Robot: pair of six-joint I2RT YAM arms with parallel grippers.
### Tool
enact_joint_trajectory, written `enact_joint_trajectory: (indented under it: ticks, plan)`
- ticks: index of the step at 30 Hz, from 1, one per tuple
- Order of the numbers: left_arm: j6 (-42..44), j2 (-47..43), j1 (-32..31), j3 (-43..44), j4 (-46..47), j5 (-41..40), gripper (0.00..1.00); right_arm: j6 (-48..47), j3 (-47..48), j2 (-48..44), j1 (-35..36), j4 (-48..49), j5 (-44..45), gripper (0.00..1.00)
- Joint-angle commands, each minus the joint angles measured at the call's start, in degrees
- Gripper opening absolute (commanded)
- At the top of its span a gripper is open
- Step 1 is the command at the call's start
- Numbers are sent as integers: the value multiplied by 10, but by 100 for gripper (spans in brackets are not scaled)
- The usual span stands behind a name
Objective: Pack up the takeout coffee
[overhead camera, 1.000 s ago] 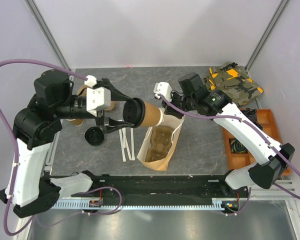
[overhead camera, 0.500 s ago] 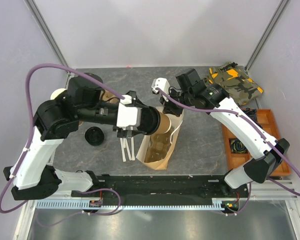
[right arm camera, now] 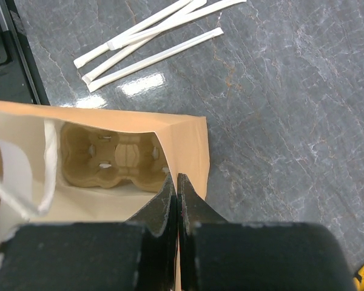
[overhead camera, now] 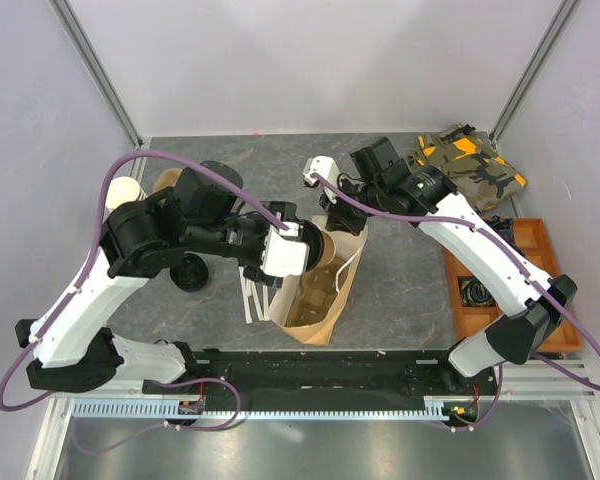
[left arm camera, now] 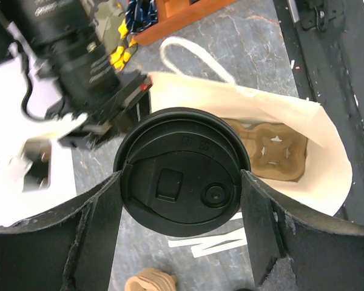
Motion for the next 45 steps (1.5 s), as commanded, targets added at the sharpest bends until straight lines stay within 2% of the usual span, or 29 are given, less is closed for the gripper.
enact_joint_trajectory:
  ticks: [1,5,16,21,27,45]
  plan:
    - [44,14,-26,7,1,-18,33,27,33,11,-2,0,-13,0]
    - [52,29,-55,6,-9,-40,33,40,47,19,-1,-6,-13,0]
    - [55,58,-71,-8,-35,-102,33,35,57,21,7,-22,14,0]
    - [59,71,-82,-6,-37,-103,33,41,58,27,8,-23,2,0]
    - [65,71,-83,-57,-17,-105,33,25,56,20,9,-22,-19,0]
    - [93,94,-82,-121,40,-111,33,-18,48,5,14,-10,-55,0]
